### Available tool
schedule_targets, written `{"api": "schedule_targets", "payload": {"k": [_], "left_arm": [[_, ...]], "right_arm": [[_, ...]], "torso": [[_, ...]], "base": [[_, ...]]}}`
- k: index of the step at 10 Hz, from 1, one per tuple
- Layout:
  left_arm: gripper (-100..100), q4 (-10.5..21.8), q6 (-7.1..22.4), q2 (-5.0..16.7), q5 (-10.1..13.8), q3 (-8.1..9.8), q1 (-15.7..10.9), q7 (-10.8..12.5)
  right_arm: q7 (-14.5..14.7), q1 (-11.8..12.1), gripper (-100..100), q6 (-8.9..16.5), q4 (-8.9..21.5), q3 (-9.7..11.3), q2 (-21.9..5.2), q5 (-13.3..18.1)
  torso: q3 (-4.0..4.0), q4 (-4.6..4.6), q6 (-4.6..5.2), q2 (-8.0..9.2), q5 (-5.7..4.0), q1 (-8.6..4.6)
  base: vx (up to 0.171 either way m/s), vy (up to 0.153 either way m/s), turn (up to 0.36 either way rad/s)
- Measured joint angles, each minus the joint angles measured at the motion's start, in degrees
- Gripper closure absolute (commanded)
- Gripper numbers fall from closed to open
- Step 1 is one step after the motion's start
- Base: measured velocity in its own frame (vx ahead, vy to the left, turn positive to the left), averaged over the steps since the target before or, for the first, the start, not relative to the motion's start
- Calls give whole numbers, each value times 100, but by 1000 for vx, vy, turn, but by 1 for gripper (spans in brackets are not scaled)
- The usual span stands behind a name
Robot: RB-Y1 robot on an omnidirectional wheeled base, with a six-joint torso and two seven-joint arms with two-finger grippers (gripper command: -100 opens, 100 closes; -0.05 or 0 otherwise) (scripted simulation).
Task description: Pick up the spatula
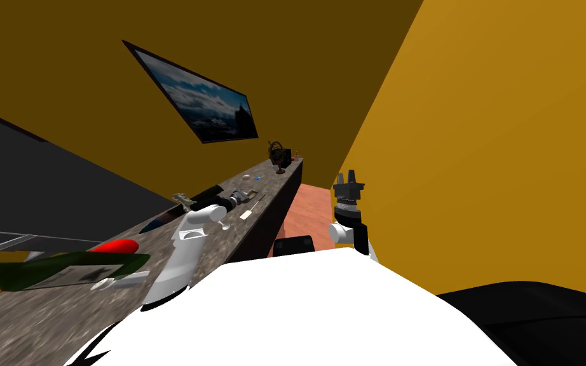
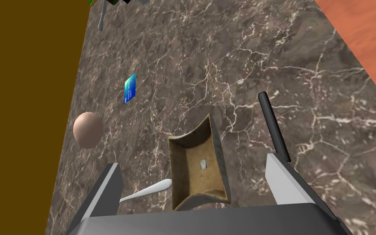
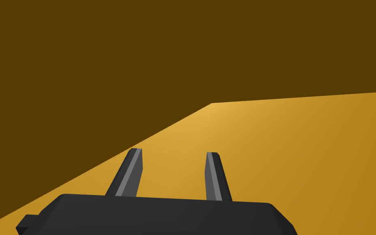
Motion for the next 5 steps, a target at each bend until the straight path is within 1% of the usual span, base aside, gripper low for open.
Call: {"api": "schedule_targets", "payload": {"k": [2,5], "left_arm": [[-100,68,329,60,70,5,-22,195],[-100,298,832,216,276,27,-75,484]], "right_arm": [[0,0,0,0,0,0,0,0],[0,0,0,0,0,0,0,0]], "torso": [[-1,0,0,-3,-1,-3],[-6,-2,-1,-11,0,-2]], "base": [[50,-24,18],[54,-19,17]]}}
